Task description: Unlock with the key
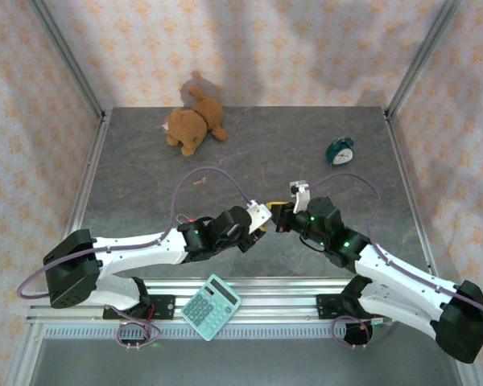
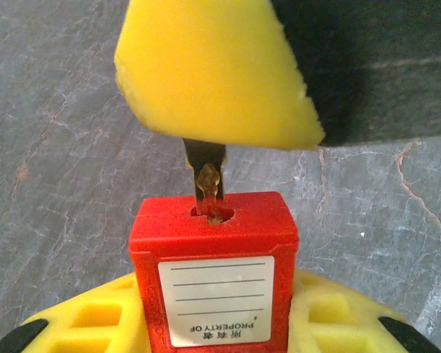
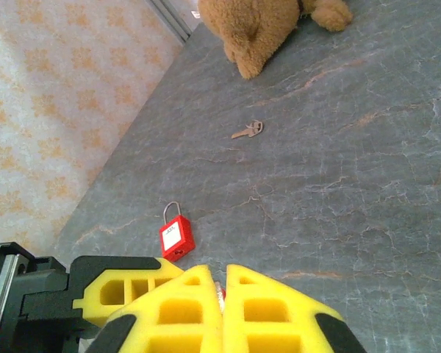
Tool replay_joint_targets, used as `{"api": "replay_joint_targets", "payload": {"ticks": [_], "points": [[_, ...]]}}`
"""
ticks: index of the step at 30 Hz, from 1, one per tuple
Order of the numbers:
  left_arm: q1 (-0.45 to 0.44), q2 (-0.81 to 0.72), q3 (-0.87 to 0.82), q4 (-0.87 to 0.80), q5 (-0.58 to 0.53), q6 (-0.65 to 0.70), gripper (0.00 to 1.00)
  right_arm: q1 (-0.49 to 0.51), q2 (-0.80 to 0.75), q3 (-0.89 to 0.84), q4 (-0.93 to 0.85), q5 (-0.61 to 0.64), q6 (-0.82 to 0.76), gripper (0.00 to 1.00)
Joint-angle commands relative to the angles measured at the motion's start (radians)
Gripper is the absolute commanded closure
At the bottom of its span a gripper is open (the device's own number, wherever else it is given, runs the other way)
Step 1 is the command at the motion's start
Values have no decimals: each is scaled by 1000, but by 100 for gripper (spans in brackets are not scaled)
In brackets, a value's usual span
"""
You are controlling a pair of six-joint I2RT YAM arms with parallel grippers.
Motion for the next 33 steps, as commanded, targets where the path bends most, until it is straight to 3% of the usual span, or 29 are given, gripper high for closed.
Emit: {"api": "replay_joint_targets", "payload": {"ticks": [1, 30, 33], "points": [[19, -16, 91, 213, -52, -2, 78, 35, 20, -11, -159, -131, -14, 100], [52, 23, 119, 243, -51, 16, 78, 36, 54, -24, -161, -257, -13, 99], [51, 26, 121, 219, -52, 30, 78, 36, 29, -20, -164, -222, 1, 95]]}}
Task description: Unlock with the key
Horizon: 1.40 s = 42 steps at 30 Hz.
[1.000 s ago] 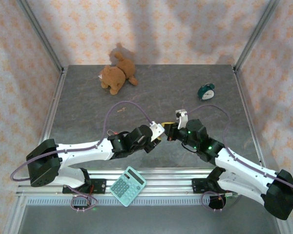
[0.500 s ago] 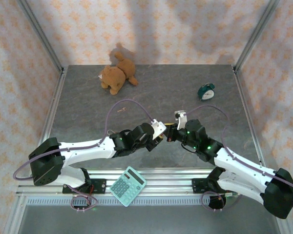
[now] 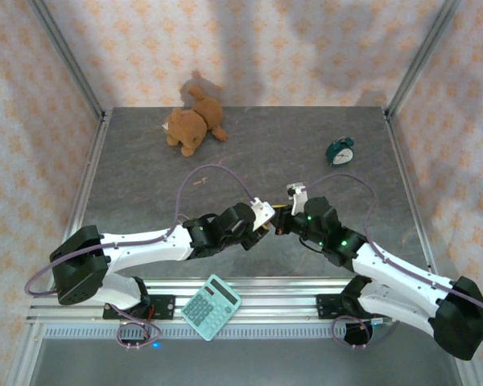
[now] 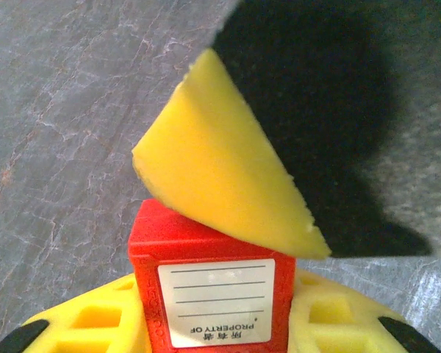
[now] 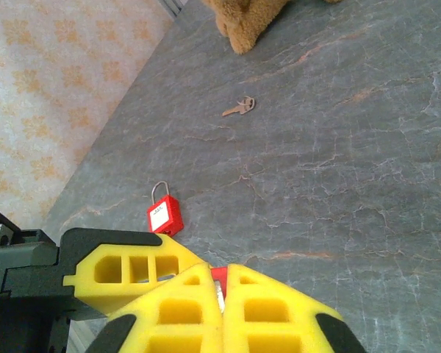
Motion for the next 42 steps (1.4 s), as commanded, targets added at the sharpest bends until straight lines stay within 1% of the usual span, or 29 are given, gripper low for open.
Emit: {"api": "replay_joint_targets", "payload": {"ticks": [1, 5, 9, 13, 15, 21, 25, 28, 31, 34, 36, 38, 42], "points": [[36, -26, 78, 216, -83, 37, 78, 39, -12, -4, -157, -169, 12, 94], [35, -49, 32, 222, -73, 42, 78, 39, -54, 50, -246, -92, -1, 91], [34, -72, -7, 224, -52, 43, 78, 39, -79, 95, -287, -52, 1, 83], [31, -65, -9, 193, -44, 46, 78, 38, -87, 125, -322, 11, -7, 81], [23, -62, -19, 201, -42, 45, 78, 29, -90, 134, -326, 26, -10, 79], [10, -31, -26, 195, -54, 38, 78, -14, -132, 140, -304, 29, 16, 69], [11, -15, -24, 201, -58, 38, 78, -44, -162, 163, -351, 25, 1, 66], [13, 9, -11, 195, -77, 51, 78, -57, -194, 177, -417, 61, -23, 63], [12, 34, 14, 175, -130, 85, 78, -66, -238, 172, -466, 116, -24, 59], [11, 60, 42, 156, -204, 147, 78, -67, -274, 162, -487, 193, -2, 55], [9, 77, 68, 137, -267, 206, 78, -70, -284, 158, -494, 258, 14, 54], [8, 85, 85, 124, -316, 267, 78, -75, -282, 157, -492, 297, 23, 53], [-22, 91, 97, 136, -455, 440, 78, -91, -275, 160, -477, 328, 33, 52]]}}
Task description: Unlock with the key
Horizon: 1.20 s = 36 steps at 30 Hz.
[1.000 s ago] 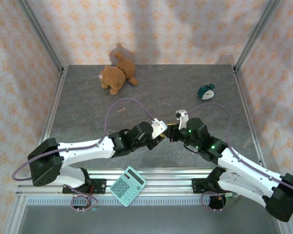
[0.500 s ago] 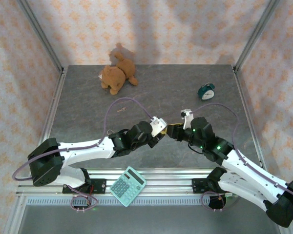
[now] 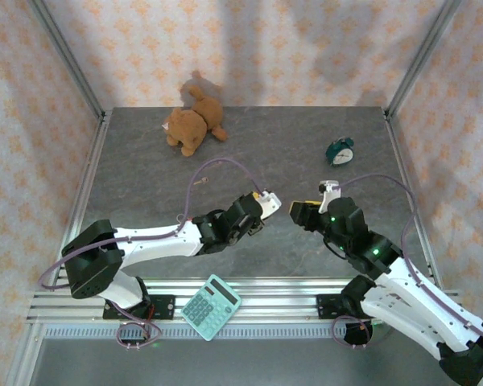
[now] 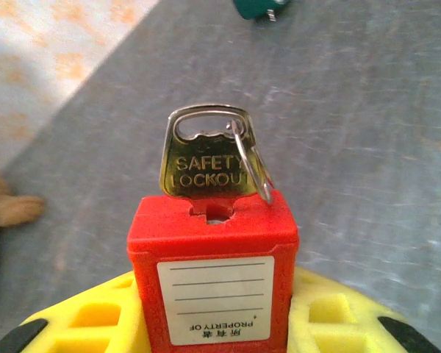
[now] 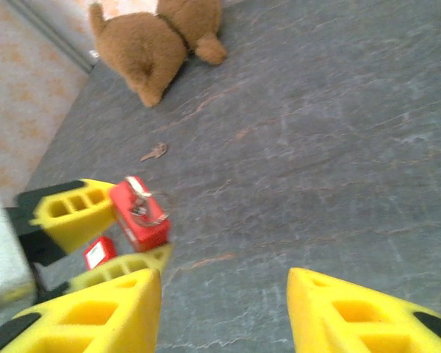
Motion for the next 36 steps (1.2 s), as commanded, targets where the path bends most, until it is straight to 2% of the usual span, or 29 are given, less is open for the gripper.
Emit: {"api": "replay_joint_targets", "payload": {"ticks": [1, 8, 10, 13, 21, 28, 32, 36], "points": [[-33, 8, 36, 18, -205, 217, 78, -15, 4, 22, 0, 80, 18, 51], [-87, 48, 1, 97, -412, 483, 78, -56, 79, 106, -10, 95, -13, 47], [-94, 54, -15, 121, -446, 537, 77, -86, 114, 126, 3, 48, -11, 46], [-103, 59, -30, 133, -464, 570, 77, -115, 171, 150, 21, -22, -10, 45], [-135, 152, -118, 411, -558, 773, 76, -143, 275, 217, 15, -282, -68, 44], [-139, 215, -144, 549, -574, 837, 75, -143, 371, 260, -64, -374, -112, 44], [-143, 256, -170, 671, -579, 913, 74, -143, 420, 272, -91, -394, -135, 43], [-144, 283, -174, 706, -584, 936, 73, -140, 469, 288, -119, -407, -159, 43]]}}
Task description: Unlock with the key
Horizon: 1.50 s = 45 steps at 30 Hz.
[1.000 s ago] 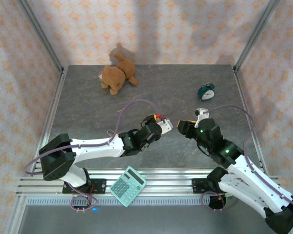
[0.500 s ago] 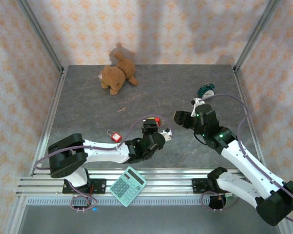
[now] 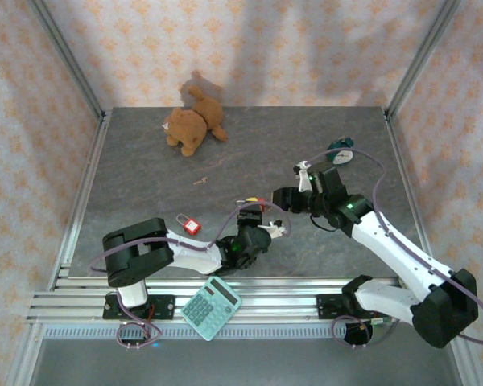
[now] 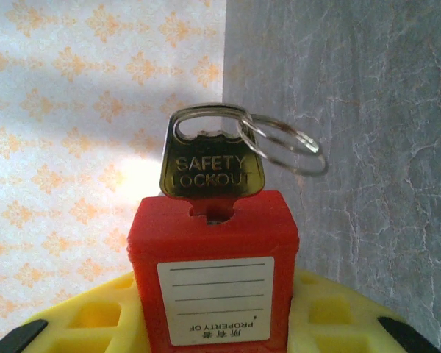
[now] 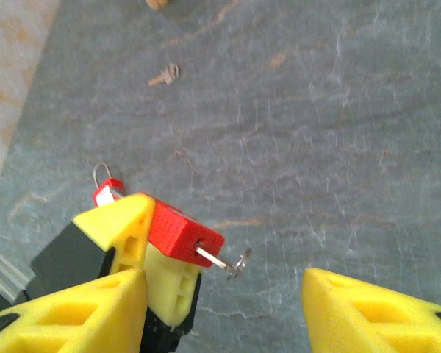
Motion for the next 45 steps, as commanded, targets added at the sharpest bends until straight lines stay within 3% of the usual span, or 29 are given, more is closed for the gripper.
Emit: {"api": "replay_joint_targets", "payload": {"ticks": [1, 45], "points": [[-10, 15, -11, 106, -39, 39, 73, 0, 19, 42, -45, -25, -39, 43], [-42, -21, -31, 177, -54, 90, 74, 9, 160, 69, -64, 48, -43, 45]]}}
